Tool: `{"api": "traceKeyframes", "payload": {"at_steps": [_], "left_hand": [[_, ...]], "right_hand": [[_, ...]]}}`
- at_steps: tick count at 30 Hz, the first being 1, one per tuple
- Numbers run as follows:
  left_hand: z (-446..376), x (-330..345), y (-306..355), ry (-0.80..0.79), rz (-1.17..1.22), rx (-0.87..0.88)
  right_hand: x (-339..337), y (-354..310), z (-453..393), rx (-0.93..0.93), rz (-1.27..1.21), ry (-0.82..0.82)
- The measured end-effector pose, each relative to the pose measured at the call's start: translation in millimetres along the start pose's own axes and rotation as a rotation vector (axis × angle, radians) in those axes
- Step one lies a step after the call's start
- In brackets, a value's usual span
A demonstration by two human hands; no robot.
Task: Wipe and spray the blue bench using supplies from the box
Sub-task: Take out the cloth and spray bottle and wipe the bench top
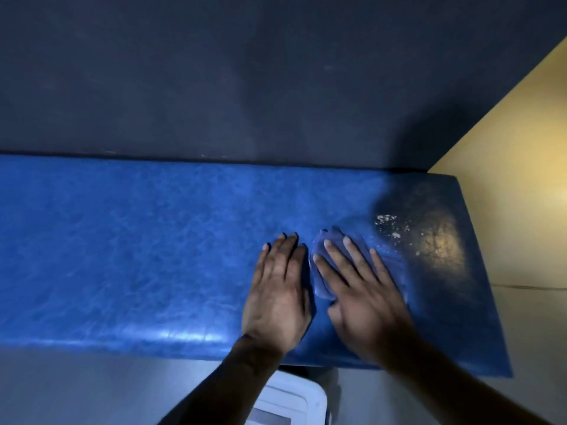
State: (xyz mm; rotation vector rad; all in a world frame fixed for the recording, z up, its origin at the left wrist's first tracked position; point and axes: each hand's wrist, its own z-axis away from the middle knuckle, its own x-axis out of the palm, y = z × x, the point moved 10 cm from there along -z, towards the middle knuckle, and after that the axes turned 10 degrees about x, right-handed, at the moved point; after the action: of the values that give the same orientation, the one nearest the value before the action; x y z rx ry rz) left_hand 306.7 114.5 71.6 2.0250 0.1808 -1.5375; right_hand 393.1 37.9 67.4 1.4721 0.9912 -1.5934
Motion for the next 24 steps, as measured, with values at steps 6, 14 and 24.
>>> {"api": "traceKeyframes", "payload": {"at_steps": [6, 14, 24], "left_hand": [[1, 6, -3, -0.008, -0.049, -0.021], [1, 7, -5, 0.008, -0.065, -0.009], [3, 5, 1, -0.022, -0.117, -0.025]], "right_hand": [[-2, 31, -73, -0.150, 0.106, -0.066], [-10, 101, -127, 0.284, -0.109, -0.016], [-10, 107, -2, 0.432, -0.096, -0.032]]}}
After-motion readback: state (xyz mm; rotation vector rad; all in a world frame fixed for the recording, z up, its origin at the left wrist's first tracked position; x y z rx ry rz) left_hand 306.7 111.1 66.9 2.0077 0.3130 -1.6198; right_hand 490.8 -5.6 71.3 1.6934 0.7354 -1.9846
